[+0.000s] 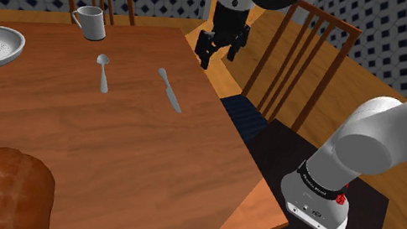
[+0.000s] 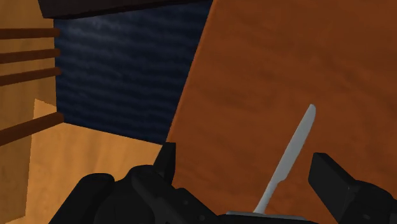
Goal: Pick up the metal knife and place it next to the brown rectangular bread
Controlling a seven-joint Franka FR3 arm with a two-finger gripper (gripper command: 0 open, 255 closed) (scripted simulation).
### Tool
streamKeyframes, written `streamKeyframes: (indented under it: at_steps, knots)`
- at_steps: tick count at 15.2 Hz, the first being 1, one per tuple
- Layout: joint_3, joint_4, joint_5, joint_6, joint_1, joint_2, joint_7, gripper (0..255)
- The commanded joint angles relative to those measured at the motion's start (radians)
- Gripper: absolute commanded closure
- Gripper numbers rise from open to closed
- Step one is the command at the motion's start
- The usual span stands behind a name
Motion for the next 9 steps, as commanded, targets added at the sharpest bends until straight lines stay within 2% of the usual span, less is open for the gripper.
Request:
streamKeyframes:
  at_steps: [1, 5, 9]
  knots:
    - [0.05, 0.012, -0.021, 0.068, -0.021, 0.07, 0.093, 0]
    - [0.146, 0.069, -0.106, 0.17, -0.072, 0.226, 0.29, 0]
    - [0.223, 0.158, -0.255, 0.233, -0.118, 0.406, 0.518, 0]
